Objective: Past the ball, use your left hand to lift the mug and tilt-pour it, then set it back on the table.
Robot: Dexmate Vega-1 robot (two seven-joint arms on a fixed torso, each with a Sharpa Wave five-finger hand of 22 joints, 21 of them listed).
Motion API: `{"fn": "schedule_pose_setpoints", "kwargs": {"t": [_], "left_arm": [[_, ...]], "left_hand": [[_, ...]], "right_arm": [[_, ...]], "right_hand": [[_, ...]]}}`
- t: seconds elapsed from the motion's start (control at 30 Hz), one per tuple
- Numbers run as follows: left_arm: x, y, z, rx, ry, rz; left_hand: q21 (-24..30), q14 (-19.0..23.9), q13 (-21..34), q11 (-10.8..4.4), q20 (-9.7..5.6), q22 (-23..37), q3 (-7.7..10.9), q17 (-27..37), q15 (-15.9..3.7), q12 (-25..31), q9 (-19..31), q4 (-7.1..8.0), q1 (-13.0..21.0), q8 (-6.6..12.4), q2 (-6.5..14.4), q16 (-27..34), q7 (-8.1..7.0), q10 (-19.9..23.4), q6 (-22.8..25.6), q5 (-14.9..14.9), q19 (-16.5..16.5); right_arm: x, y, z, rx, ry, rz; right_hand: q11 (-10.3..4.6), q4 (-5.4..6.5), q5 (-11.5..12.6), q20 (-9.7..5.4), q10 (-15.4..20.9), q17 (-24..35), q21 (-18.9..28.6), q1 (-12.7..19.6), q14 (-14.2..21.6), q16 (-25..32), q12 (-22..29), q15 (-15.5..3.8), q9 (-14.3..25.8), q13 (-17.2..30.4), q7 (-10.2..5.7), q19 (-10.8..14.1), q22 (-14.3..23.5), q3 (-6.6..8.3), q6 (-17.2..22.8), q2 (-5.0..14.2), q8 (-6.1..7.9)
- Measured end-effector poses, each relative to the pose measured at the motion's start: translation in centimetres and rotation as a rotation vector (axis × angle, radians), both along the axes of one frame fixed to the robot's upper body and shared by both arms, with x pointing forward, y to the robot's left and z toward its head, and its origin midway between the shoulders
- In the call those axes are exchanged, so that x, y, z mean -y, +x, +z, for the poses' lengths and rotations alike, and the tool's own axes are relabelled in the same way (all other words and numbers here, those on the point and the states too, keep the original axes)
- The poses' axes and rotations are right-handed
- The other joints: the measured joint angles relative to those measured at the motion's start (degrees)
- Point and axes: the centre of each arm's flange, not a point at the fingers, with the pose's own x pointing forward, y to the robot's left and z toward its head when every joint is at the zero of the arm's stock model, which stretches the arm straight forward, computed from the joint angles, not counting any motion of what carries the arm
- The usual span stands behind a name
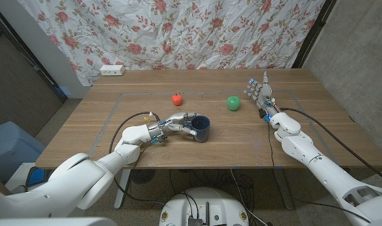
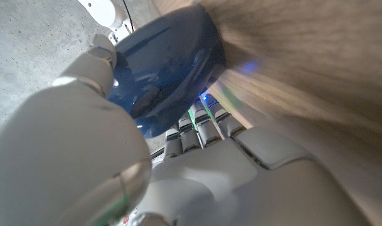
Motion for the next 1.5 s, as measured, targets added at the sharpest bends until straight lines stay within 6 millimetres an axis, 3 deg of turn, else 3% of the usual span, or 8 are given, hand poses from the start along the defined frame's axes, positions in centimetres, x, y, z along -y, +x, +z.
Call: {"fn": "schedule_pose_setpoints", "kwargs": {"t": [0.57,1.5], "left_arm": [[-0.2,0.2,0.0,-0.007,-0.052,0.040],[-1.0,-1.2,1.3,0.001,-0.120,0.069]], "left_hand": [[0.86,2.34,0.35,0.21,0.24,0.25,-2.47,0.51,0.61,2.02,0.00,0.27,0.05,0.83,-0.05,2.34,-0.01,1.44,1.82,0.00,4.17],[0.87,3.27,0.40,1.12,0.38,0.24,-5.06,2.33,1.26,3.58,0.00,0.35,0.04,2.48,-0.04,4.04,0.50,2.35,2.32,0.44,5.54]], "right_arm": [[0.0,0.0,0.0,0.000,0.000,0.001],[0.0,0.0,0.0,-0.001,0.000,0.001]], "right_hand": [[0.00,0.00,0.00,0.00,0.00,0.00,0.00,0.00,0.00,0.00,0.00,0.00,0.00,0.00,0.00,0.00,0.00,0.00,0.00,0.00,0.00],[0.00,0.00,0.00,0.00,0.00,0.00,0.00,0.00,0.00,0.00,0.00,0.00,0.00,0.00,0.00,0.00,0.00,0.00,0.00,0.00,0.00]]}}
